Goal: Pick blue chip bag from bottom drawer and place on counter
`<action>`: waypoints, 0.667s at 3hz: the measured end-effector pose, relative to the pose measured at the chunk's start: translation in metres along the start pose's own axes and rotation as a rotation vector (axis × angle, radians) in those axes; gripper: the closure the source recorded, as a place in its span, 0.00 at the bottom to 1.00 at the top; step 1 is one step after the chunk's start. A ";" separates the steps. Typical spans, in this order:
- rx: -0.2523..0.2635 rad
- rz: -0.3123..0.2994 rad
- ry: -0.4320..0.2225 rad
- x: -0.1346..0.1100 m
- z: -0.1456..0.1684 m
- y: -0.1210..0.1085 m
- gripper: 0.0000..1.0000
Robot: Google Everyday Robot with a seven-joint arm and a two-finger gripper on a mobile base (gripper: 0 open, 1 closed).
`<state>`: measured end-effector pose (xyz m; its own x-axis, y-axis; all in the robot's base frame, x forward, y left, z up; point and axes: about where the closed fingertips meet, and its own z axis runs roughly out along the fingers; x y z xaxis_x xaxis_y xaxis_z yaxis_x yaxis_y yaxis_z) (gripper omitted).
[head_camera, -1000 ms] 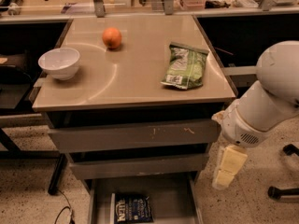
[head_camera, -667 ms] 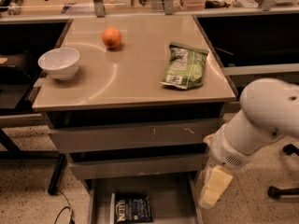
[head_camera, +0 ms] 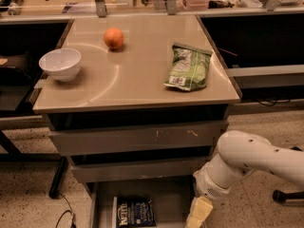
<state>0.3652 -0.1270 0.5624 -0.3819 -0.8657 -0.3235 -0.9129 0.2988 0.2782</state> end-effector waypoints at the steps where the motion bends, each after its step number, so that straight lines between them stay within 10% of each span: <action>1: 0.000 0.000 0.000 0.000 0.000 0.000 0.00; 2: -0.022 -0.014 -0.048 -0.007 0.029 -0.004 0.00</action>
Offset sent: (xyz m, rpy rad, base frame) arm 0.0069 0.0450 -0.0670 0.1491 -0.0054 0.0150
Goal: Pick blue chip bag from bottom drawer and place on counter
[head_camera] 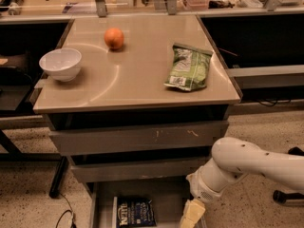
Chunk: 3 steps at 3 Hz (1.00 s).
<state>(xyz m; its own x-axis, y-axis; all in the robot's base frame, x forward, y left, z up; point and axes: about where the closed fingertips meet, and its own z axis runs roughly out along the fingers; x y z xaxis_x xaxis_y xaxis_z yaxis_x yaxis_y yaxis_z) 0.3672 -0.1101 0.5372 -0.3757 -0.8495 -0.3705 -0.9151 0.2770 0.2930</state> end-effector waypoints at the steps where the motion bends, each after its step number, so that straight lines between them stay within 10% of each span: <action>1: -0.028 -0.077 -0.072 -0.026 0.043 -0.018 0.00; 3: -0.060 -0.104 -0.114 -0.038 0.084 -0.034 0.00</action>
Offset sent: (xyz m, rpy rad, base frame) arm 0.0557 0.0852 -0.1012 0.1949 -0.0508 0.1075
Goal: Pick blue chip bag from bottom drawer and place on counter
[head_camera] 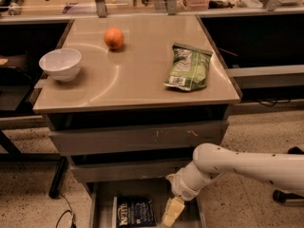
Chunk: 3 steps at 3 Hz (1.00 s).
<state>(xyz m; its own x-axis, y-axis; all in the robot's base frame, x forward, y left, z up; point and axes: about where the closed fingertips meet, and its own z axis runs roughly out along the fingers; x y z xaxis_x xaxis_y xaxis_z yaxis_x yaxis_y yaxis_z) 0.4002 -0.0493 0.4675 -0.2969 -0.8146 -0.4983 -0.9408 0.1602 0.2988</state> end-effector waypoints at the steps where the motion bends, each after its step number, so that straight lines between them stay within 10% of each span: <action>1: 0.000 -0.010 -0.036 -0.002 0.020 0.002 0.00; 3: -0.035 -0.040 -0.109 0.002 0.112 -0.030 0.00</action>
Offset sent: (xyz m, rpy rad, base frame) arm 0.0072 0.0703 -0.1235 0.1746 -0.0057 0.0228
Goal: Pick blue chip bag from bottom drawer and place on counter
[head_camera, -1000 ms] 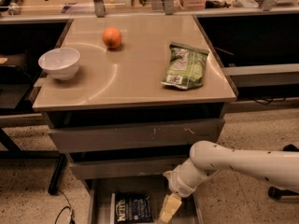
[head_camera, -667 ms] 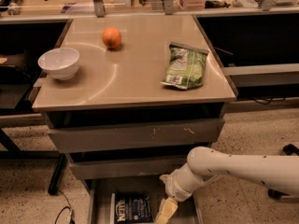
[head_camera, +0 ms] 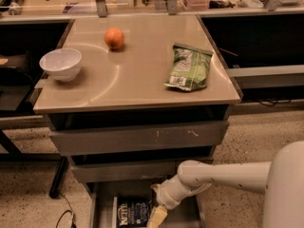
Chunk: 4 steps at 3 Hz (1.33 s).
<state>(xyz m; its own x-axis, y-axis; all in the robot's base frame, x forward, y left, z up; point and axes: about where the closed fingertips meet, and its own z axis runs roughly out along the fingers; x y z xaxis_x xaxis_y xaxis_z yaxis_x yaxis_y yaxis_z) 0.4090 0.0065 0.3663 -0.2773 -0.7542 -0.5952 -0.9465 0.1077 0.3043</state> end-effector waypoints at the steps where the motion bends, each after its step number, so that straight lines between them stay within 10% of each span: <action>1: -0.035 0.037 -0.038 0.011 0.037 -0.009 0.00; 4: -0.083 0.029 -0.147 0.009 0.093 -0.018 0.00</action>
Offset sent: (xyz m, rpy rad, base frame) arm -0.0006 0.0131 -0.0333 0.0355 0.0411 -0.0159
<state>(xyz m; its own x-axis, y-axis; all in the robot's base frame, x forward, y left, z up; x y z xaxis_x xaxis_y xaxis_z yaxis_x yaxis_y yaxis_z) 0.4080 0.0580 0.2866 -0.3317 -0.6477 -0.6859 -0.9224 0.0701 0.3799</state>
